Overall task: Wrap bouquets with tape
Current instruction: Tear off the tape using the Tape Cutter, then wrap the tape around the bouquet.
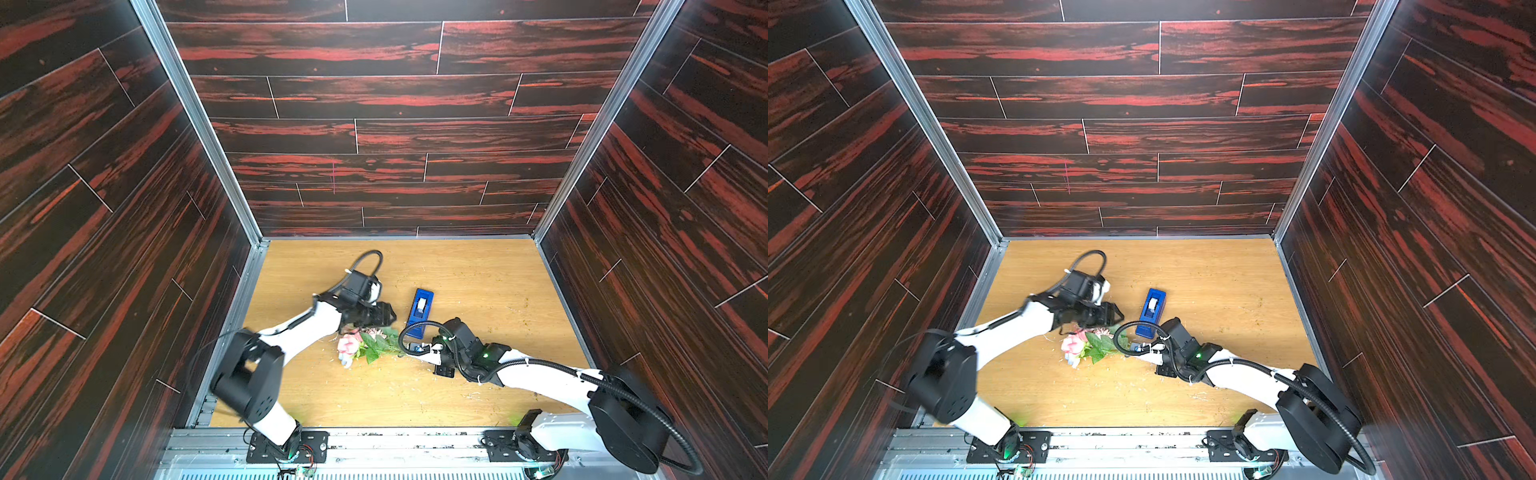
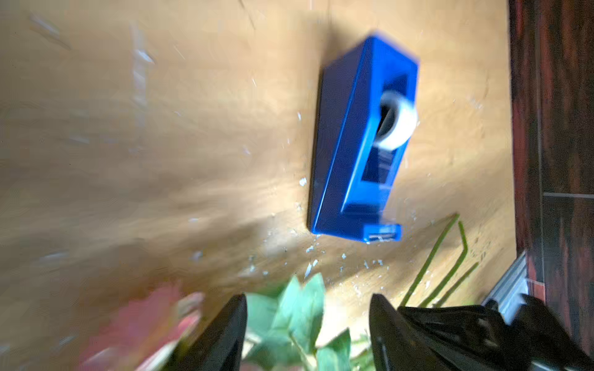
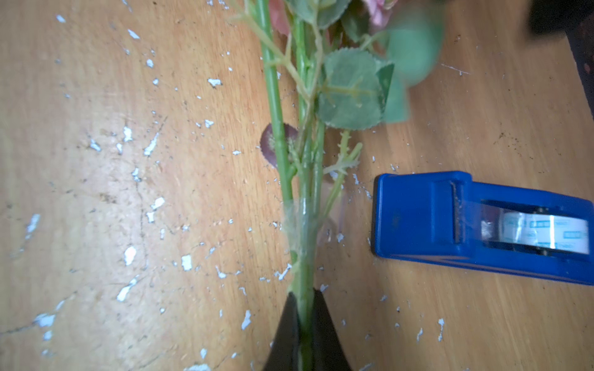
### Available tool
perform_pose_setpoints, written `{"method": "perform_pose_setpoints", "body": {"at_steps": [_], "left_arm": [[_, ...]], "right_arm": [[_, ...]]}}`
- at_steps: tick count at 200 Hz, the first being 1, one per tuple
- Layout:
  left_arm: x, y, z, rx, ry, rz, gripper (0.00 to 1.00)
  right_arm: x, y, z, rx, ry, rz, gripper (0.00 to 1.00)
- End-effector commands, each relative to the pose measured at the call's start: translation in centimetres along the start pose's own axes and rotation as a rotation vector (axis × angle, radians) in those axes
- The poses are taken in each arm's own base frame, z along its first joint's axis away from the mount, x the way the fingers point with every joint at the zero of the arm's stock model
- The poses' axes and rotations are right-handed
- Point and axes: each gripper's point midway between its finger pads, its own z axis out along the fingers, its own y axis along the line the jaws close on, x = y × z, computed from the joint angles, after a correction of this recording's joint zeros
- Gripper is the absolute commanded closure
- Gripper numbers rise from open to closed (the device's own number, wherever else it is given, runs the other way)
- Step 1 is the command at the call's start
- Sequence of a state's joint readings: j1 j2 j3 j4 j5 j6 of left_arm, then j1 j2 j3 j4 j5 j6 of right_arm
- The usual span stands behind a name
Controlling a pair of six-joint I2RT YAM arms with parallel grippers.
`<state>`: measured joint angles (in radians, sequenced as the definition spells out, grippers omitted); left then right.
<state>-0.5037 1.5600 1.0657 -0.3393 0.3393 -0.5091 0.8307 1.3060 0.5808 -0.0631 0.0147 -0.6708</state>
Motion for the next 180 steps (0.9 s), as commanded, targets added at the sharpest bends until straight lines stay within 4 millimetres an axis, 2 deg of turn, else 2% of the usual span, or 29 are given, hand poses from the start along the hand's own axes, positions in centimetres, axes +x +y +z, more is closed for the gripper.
{"method": "perform_pose_setpoints", "body": {"at_steps": [1, 28, 43, 90, 110, 139, 180], "left_arm": [[-1.6, -1.0, -4.8, -0.033, -0.088, 0.039, 0.36], [-1.4, -3.0, -8.7, 0.049, -0.179, 0.067, 0.36], [-0.3, -3.3, -9.8, 0.093, -0.212, 0.055, 0.37], [3.3, -6.7, -13.2, 0.356, -0.333, 0.114, 0.41], [5.0, -7.2, -13.6, 0.417, -0.344, 0.14, 0.42], [6.9, -7.6, -12.2, 0.53, -0.356, 0.12, 0.43], [6.2, -8.9, -14.0, 0.546, -0.434, 0.195, 0.43]], "right_arm": [[-2.3, -0.6, -1.3, -0.001, -0.064, -0.009, 1.0], [-3.7, -0.2, -2.4, -0.042, -0.108, 0.009, 1.0], [-4.8, -0.3, -3.3, -0.06, -0.146, 0.035, 1.0], [-8.1, -1.8, -5.7, -0.106, -0.198, 0.145, 1.0], [-9.3, -3.2, -6.8, -0.131, -0.221, 0.224, 1.0], [-11.1, -5.9, -8.5, -0.11, -0.269, 0.334, 1.0], [-12.7, -8.0, -9.6, -0.118, -0.28, 0.426, 1.0]]}}
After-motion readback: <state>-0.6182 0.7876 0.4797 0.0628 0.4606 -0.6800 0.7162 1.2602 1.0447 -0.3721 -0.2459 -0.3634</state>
